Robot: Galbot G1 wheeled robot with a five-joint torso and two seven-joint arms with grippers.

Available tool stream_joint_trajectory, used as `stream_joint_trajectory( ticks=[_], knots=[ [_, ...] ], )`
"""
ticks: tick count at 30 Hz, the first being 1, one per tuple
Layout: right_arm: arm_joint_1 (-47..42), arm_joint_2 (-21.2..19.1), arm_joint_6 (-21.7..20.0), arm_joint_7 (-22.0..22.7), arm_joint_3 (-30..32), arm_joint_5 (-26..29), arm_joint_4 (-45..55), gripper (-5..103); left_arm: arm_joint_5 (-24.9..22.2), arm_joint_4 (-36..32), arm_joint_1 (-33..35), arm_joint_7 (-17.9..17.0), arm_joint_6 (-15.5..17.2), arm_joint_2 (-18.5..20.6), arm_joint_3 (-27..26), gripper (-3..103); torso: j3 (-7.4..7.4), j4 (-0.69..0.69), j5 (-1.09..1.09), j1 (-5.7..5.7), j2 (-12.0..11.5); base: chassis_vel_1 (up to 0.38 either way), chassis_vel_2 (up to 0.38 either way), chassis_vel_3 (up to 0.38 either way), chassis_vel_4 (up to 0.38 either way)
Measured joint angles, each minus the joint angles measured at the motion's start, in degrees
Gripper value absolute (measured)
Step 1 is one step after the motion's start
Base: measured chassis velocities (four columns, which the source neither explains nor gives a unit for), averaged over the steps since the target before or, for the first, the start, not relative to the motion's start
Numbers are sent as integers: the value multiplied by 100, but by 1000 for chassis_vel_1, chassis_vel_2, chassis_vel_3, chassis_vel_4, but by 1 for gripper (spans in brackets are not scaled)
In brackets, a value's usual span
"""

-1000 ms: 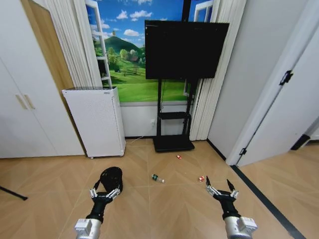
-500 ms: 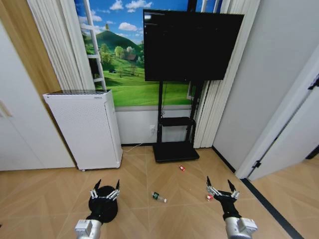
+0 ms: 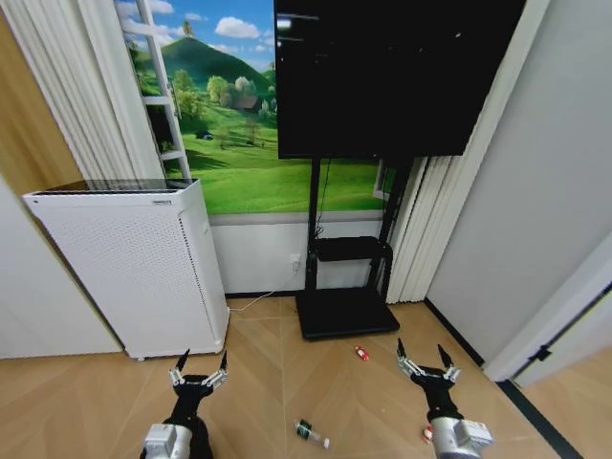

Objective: Pick up the trash bin and place the garbage on the floor into it.

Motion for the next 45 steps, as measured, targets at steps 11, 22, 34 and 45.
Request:
stream_joint_trajectory(
  ticks=[11, 22, 34, 45],
  knots=[
    [-107, -51, -47, -68, -154, -35, 3, 100, -46, -29, 54, -5, -34, -27, -24, 100, -24, 1, 1, -27, -32, 29, -46, -32, 32],
    [-66, 106, 15, 15, -210, -147, -72, 100, -137, -23, -21, 45, -48, -44, 0, 100, -178, 1, 1, -153, -317, 0, 0, 0, 0],
    [-53, 101, 43, -53, -235, -109, -59, 100, -198, 4, -1, 84, -32, -67, 45, 100, -376, 1, 1, -292, -656, 0, 0, 0, 0],
    [-51, 124, -87, -232, -291, -26, -40, 100, -188, -3, 42, 101, -40, -106, 31, 100, -537, 1, 1, -413, -938, 0, 0, 0, 0]
  ],
)
